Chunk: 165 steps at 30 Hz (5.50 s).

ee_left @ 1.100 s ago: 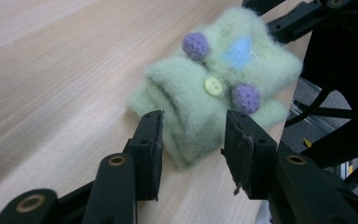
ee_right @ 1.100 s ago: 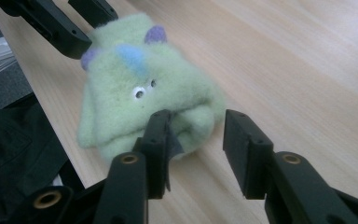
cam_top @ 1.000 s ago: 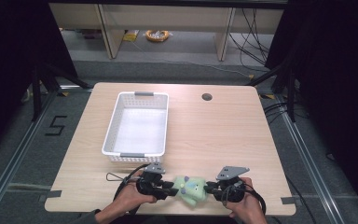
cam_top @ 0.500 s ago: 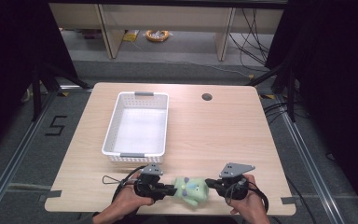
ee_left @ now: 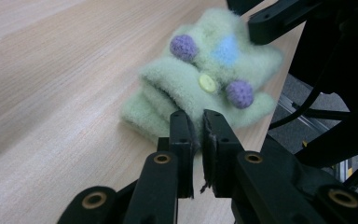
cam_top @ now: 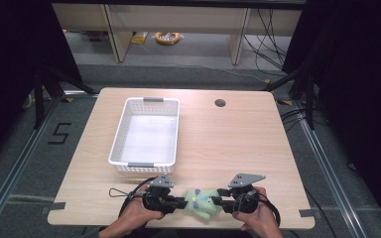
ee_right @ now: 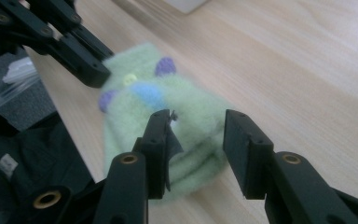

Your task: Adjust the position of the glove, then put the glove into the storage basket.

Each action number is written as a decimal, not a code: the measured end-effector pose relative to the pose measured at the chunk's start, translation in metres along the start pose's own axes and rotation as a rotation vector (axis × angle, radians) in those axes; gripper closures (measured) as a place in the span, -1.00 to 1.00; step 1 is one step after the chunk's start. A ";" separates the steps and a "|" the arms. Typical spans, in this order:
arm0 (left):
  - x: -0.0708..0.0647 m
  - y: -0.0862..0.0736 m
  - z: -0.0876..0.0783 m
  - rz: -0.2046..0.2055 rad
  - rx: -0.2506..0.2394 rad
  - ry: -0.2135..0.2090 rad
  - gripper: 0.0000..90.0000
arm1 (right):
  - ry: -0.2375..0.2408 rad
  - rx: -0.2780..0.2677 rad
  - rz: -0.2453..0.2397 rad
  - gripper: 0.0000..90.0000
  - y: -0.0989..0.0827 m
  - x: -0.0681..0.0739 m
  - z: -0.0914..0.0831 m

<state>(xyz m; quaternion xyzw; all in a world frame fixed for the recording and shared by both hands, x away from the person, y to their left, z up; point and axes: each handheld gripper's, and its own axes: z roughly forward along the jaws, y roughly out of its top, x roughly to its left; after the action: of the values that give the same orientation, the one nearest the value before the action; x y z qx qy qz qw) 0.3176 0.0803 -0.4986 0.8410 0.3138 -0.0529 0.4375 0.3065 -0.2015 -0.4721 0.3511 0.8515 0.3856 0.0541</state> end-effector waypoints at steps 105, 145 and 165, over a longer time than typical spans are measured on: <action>0.004 -0.007 0.015 -0.185 -0.025 -0.037 0.65 | 0.111 0.013 0.264 0.48 -0.014 -0.005 0.031; 0.004 0.004 -0.017 -0.128 -0.102 -0.035 0.64 | 0.128 -0.029 0.152 0.54 0.017 0.005 0.021; 0.018 0.031 -0.059 -0.097 -0.114 0.000 0.63 | 0.145 -0.062 0.103 0.54 0.066 0.009 0.022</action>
<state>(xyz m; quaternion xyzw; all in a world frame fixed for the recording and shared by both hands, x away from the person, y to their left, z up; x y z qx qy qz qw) 0.3390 0.1212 -0.4471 0.7986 0.3566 -0.0561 0.4816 0.3443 -0.1519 -0.4394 0.3637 0.8217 0.4384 -0.0170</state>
